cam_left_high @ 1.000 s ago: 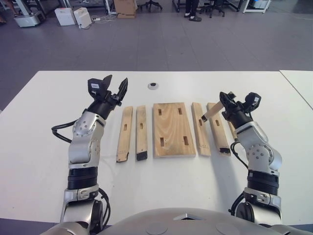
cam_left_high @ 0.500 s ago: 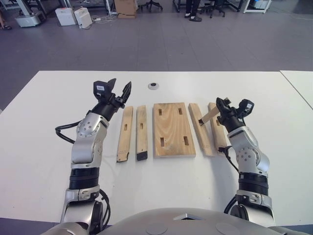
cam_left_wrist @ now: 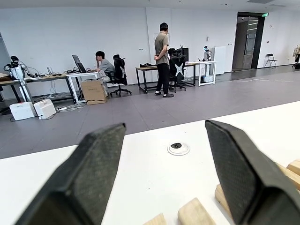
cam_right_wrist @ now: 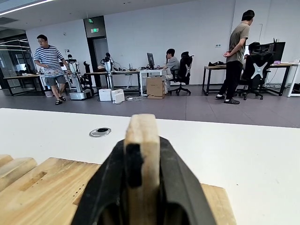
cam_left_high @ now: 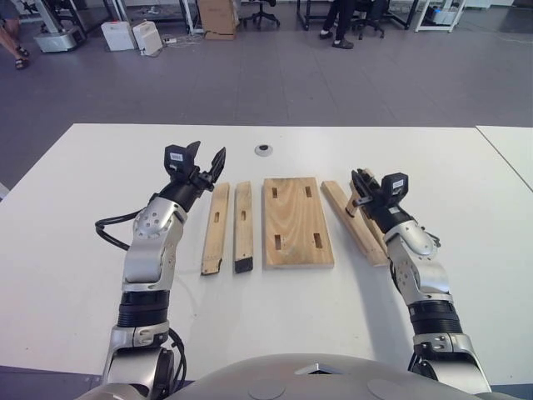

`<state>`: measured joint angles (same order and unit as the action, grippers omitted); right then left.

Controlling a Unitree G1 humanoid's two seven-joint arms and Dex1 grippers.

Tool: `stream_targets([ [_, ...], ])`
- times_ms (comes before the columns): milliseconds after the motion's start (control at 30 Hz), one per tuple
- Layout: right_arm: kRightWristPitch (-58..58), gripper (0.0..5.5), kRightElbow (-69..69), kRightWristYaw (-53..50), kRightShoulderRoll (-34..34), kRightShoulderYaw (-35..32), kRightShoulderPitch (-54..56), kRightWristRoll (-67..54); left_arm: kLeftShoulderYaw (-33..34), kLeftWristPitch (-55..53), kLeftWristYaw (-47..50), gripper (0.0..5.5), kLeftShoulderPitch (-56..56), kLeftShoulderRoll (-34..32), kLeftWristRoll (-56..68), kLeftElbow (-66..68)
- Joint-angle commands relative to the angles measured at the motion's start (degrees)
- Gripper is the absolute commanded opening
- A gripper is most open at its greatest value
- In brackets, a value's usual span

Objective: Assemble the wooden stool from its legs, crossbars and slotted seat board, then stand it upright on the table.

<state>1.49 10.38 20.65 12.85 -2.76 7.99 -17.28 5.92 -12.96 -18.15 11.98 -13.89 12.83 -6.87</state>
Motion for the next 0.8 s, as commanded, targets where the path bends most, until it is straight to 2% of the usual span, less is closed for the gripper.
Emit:
stream_targets([
  [33, -2.08, 0.40, 2.41, -1.19, 1.17, -0.95, -4.46, 2.81, -0.05, 0.60, 0.32, 3.10, 0.43, -0.60, -0.94, 0.84],
  [67, -2.01, 0.40, 0.34, -0.67, 1.29, -1.19, -3.82, 2.20, -0.04, 0.75, 0.40, 3.10, 0.46, -0.52, -0.98, 0.88],
  [100, -2.47, 0.79, -1.51, 0.02, 1.56, -0.95, -3.53, 1.99, -0.06, 0.92, 0.52, 3.10, 0.45, -0.41, -1.02, 0.89],
  [233, -7.67, 1.38, -5.93, 1.49, 2.14, -0.18, -3.70, 1.27, 0.02, 1.17, 1.00, 3.10, 0.39, -0.21, -1.02, 0.43],
  [433, -27.97, 2.50, -12.55, 0.03, 6.83, 1.81, -4.57, 3.06, -0.47, 0.80, 1.63, 3.10, 0.83, -0.60, -1.56, -0.74],
  [567, -37.56, 3.37, -15.76, -2.09, 7.85, 2.58, -4.73, 4.48, -1.35, -0.02, 1.64, 3.10, 1.76, -0.56, -2.24, -2.16],
  [633, -41.83, 3.57, -17.22, -1.98, 8.47, 3.48, -4.71, 4.82, -1.53, -0.19, 1.72, 3.10, 1.85, -0.44, -2.46, -2.31],
  [800, -43.42, 3.57, -19.58, -0.65, 11.13, 5.85, -4.12, 7.01, -2.10, -0.38, 1.78, 3.10, 2.03, -0.11, -2.92, -2.35],
])
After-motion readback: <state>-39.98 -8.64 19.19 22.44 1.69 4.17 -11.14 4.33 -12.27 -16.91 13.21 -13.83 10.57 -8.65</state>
